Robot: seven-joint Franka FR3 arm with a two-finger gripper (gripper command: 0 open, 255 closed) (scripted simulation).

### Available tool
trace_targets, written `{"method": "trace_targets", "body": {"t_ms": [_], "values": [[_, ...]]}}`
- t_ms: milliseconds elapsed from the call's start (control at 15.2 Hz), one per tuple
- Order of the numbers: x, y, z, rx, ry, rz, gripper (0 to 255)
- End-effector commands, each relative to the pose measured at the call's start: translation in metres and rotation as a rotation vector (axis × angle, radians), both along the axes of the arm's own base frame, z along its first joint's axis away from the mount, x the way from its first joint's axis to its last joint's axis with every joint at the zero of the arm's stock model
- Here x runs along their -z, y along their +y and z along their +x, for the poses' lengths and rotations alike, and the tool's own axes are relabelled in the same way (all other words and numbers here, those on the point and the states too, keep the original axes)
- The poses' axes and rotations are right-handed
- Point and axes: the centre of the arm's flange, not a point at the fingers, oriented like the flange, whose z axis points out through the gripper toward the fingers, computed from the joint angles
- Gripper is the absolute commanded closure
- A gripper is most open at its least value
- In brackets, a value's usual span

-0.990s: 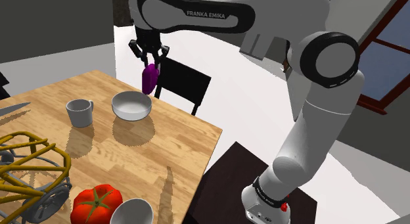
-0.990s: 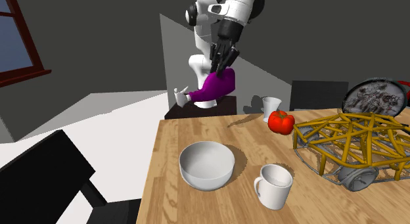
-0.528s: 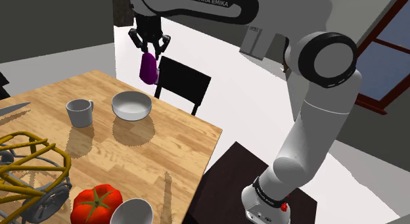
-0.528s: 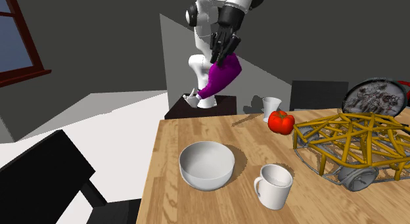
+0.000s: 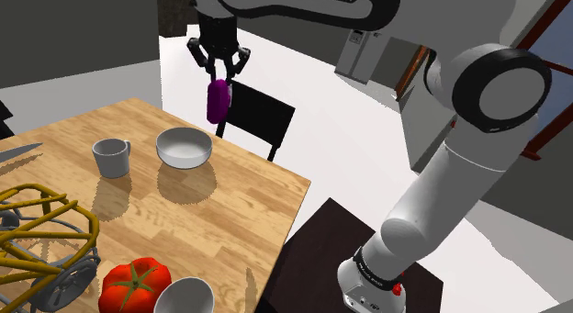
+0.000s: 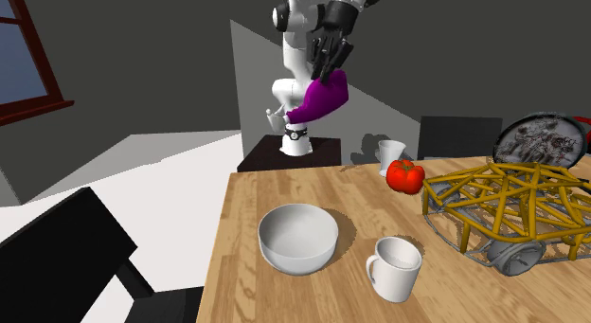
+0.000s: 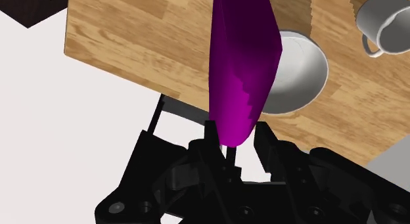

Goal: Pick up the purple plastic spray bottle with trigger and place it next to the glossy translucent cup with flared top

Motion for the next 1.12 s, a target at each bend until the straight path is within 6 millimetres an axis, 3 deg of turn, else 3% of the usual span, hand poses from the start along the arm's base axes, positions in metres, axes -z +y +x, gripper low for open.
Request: {"method": "trace_targets", "body": {"t_ms": [0, 1056], "values": [[0.001, 0.009, -0.024, 0.001, 0.0, 0.0, 255], [0.0, 0.074, -0.225, 0.001, 0.0, 0.0, 255]]}}
